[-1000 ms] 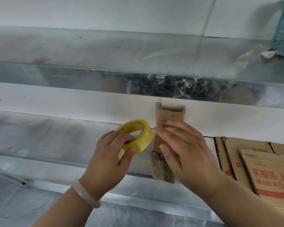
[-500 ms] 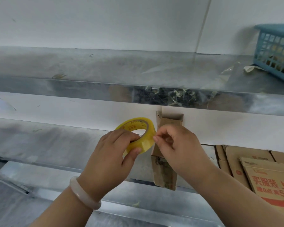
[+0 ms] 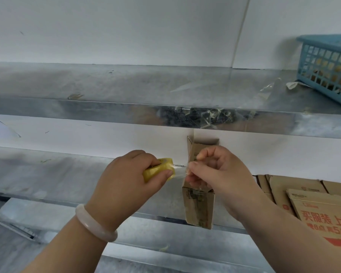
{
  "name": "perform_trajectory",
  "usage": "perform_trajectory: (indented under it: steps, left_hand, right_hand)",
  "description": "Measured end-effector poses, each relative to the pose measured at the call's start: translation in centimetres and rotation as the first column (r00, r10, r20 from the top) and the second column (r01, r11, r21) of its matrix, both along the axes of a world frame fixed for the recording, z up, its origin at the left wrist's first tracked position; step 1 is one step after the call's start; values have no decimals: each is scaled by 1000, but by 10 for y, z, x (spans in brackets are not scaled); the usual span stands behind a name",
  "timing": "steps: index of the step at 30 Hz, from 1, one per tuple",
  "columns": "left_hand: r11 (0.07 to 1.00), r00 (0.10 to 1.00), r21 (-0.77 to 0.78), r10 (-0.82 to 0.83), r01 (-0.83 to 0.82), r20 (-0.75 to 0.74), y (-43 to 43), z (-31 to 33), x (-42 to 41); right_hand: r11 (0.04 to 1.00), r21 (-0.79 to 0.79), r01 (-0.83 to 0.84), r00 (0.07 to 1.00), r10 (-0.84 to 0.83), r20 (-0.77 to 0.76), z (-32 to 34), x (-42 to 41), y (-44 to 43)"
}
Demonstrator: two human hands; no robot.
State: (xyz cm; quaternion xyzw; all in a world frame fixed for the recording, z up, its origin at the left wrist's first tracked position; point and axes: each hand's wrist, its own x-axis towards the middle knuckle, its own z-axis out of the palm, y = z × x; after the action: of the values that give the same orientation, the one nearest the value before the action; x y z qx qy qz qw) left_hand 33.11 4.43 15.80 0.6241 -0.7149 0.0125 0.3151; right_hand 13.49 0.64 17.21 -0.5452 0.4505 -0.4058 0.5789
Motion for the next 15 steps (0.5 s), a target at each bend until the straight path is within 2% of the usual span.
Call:
perform_trajectory:
  steps: [5,8,10,12,15]
  left_hand:
    - [1000,998,-14,-21,22,67,0,2,1]
    - [998,994,44,-48,44,95,1,3,4]
    - [990,998,132,-53,49,28,1,4,7]
    - [964,978,235,-82,127,-193,-2,3,14]
    - [905,857,269,-166,328,-488,-3,1,30]
  right_hand:
    - [991,-78,-108,943,77,-323,2,0,-1]
    - [980,-141,-144,880,61,-471,4,-1,-1]
    - [981,-141,-132,895,56,-443,7,0,1]
    - [989,-106,-106,943,66,-327,10,1,4]
    - [998,-59,-35,991,27,-134,10,-3,7]
